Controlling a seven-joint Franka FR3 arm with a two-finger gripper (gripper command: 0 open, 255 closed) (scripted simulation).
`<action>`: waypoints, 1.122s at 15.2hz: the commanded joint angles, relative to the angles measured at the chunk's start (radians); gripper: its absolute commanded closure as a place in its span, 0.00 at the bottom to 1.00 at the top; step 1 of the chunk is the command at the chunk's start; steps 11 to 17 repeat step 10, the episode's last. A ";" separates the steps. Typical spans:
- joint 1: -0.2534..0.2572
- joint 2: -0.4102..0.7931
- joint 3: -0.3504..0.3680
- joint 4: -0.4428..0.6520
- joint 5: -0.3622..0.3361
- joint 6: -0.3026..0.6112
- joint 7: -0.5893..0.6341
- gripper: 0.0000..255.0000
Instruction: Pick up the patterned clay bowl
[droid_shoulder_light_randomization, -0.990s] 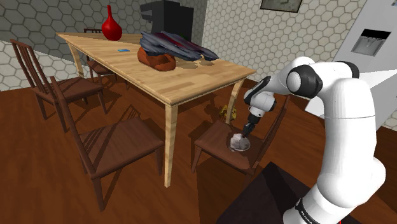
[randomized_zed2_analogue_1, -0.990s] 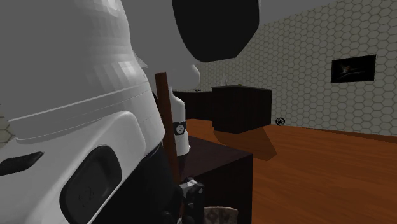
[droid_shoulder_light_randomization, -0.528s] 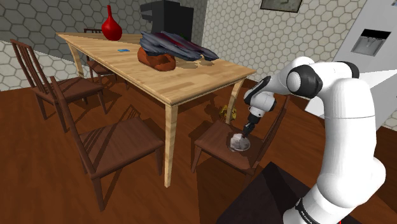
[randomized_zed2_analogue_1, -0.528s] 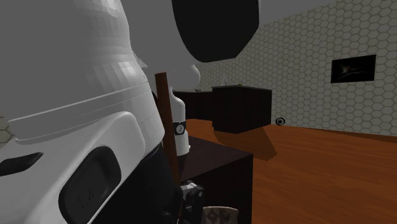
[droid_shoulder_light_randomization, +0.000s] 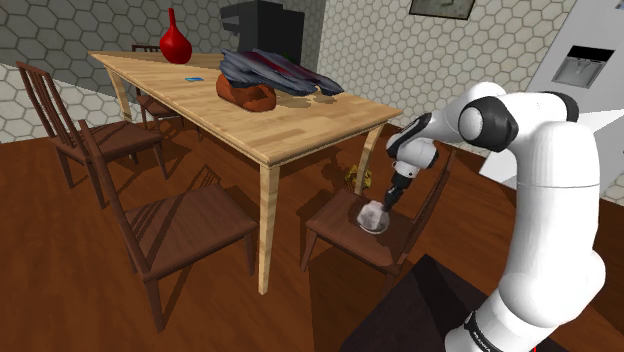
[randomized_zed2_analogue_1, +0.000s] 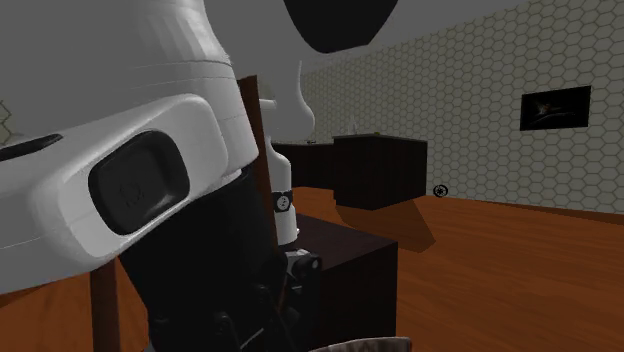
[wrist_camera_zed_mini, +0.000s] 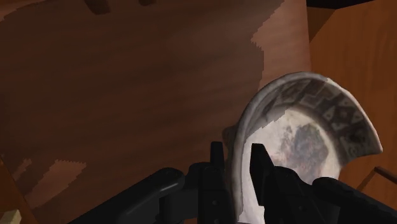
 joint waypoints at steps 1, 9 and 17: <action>0.005 -0.021 -0.008 0.002 -0.015 -0.019 0.013 1.00; 0.020 -0.092 -0.032 0.006 -0.062 -0.080 0.055 1.00; 0.020 -0.092 -0.032 0.006 -0.062 -0.080 0.055 1.00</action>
